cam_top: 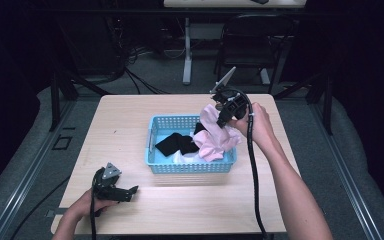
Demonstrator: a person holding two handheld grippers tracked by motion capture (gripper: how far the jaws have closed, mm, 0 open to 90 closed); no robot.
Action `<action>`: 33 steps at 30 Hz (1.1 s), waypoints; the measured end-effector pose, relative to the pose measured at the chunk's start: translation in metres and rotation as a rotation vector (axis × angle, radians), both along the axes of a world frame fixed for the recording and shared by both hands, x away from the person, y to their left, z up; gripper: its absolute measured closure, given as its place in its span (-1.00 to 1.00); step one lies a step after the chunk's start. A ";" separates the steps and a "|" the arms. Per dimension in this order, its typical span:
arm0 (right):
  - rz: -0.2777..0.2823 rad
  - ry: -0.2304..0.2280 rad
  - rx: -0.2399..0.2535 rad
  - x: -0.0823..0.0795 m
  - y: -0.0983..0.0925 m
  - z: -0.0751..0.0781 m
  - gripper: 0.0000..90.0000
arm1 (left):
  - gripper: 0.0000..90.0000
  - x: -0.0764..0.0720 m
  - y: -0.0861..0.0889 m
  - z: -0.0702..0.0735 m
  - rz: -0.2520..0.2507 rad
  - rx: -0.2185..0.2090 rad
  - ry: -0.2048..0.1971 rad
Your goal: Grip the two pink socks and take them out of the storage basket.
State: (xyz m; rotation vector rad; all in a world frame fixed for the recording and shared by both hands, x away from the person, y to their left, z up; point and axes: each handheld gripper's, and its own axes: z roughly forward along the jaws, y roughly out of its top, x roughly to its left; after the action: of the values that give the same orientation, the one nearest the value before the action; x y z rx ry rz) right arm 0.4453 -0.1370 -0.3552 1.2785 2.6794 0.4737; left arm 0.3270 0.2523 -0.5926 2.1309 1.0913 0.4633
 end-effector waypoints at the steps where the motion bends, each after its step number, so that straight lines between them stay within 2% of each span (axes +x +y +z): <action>1: -0.004 -0.005 -0.003 -0.001 -0.005 0.003 0.91 | -1.00 0.000 0.000 0.000 0.000 0.001 0.000; 6: -0.027 -0.006 -0.004 -0.002 -0.015 0.008 0.91 | -1.00 0.000 0.000 0.000 0.000 0.000 0.000; 13: -0.076 -0.009 -0.023 -0.002 -0.041 0.013 0.91 | -1.00 0.000 0.000 0.000 0.000 0.001 0.000; 17: -0.106 -0.017 -0.010 -0.004 -0.051 0.014 0.91 | -1.00 0.000 0.000 0.000 0.000 0.000 0.000; 18: -0.110 -0.014 -0.023 -0.004 -0.059 0.015 0.91 | -1.00 0.000 0.000 0.000 0.000 0.000 0.000; 22: -0.126 -0.013 -0.021 -0.005 -0.069 0.015 0.91 | -1.00 0.000 0.000 0.000 0.000 0.000 0.000; 28: -0.168 -0.008 -0.027 -0.006 -0.087 0.010 0.91 | -1.00 0.000 0.000 0.000 0.000 0.000 0.000; 33: -0.205 0.008 -0.041 -0.005 -0.103 -0.001 0.91 | -1.00 0.000 0.000 0.000 0.000 0.000 0.000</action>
State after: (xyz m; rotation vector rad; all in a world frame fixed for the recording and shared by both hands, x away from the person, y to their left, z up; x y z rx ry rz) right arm 0.4401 -0.2402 -0.3563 1.5247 2.5130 0.3861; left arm 0.3270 0.2523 -0.5926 2.1313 1.0911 0.4632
